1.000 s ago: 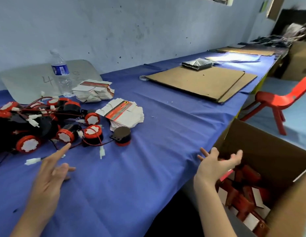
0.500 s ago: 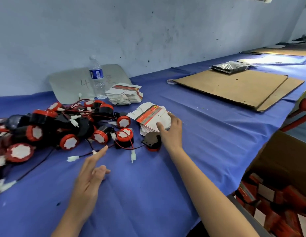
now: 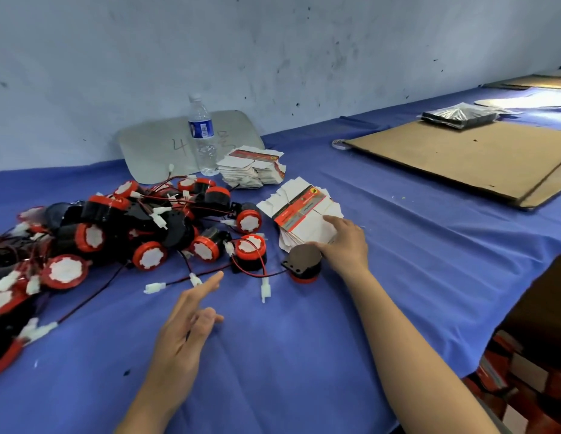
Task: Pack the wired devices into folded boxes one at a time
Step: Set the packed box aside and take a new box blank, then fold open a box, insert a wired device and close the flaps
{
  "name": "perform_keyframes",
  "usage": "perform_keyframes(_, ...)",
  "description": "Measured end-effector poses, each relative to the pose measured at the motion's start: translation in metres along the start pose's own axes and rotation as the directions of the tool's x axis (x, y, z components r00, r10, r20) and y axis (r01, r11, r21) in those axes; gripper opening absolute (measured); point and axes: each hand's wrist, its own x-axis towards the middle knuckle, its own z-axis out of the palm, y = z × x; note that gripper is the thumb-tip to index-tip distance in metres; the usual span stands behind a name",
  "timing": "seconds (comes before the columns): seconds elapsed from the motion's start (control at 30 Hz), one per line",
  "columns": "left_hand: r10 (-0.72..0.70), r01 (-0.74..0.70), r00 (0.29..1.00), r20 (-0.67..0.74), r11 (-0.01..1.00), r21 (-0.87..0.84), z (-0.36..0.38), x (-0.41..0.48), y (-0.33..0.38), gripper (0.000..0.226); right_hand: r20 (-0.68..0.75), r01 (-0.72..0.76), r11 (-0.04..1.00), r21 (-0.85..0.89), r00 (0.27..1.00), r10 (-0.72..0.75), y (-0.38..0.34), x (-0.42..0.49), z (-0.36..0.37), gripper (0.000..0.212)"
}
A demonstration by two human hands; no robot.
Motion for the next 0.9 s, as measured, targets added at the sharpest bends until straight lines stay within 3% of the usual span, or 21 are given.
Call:
perform_keyframes(0.17, 0.006, -0.006, 1.0, -0.01, 1.0, -0.008, 0.0, -0.002, 0.001, 0.046, 0.062, 0.078, 0.991, -0.109, 0.995, -0.072, -0.004, -0.004, -0.001, 0.08)
perform_keyframes(0.3, 0.002, -0.002, 1.0, -0.015, 1.0, -0.002, -0.001, -0.002, 0.002, 0.039, 0.01, 0.09, 0.995, -0.05, 0.996, -0.09, -0.006, -0.006, 0.0, 0.084)
perform_keyframes(0.4, -0.009, 0.009, 1.0, -0.016, 1.0, 0.002, 0.0, -0.002, 0.003, 0.043, 0.003, 0.0, 0.982, 0.189, 1.0, 0.0, -0.008, -0.006, -0.001, 0.078)
perform_keyframes(0.53, -0.017, 0.017, 1.0, -0.022, 1.0, -0.004, 0.0, -0.003, 0.003, 0.043, 0.066, -0.134, 0.755, 0.642, 0.991, 0.12, -0.011, -0.006, -0.008, 0.057)
perform_keyframes(0.63, -0.023, 0.023, 1.0, -0.02, 1.0, -0.007, 0.0, -0.003, 0.002, 0.046, 0.046, -0.117, 0.618, 0.777, 0.991, 0.129, -0.013, -0.006, -0.012, 0.049)
perform_keyframes(0.7, -0.026, 0.026, 1.0, -0.015, 1.0, -0.003, -0.001, -0.003, 0.003, 0.042, 0.01, -0.073, 0.587, 0.806, 0.994, 0.11, -0.014, -0.006, -0.013, 0.031)
perform_keyframes(0.77, -0.025, 0.024, 1.0, -0.013, 1.0, -0.004, -0.001, -0.002, 0.003, 0.038, -0.071, 0.001, 0.679, 0.734, 0.995, 0.075, -0.014, -0.008, -0.013, 0.01)
perform_keyframes(0.87, -0.026, 0.026, 1.0, -0.011, 1.0, 0.0, -0.001, -0.002, 0.002, 0.044, -0.232, 0.056, 0.926, 0.372, 0.972, 0.035, -0.011, -0.008, -0.007, 0.023)
perform_keyframes(0.9, -0.026, 0.026, 1.0, -0.008, 1.0, 0.003, -0.001, -0.002, 0.002, 0.045, -0.29, 0.039, 0.957, 0.286, 0.956, 0.048, -0.011, -0.008, -0.006, 0.028)
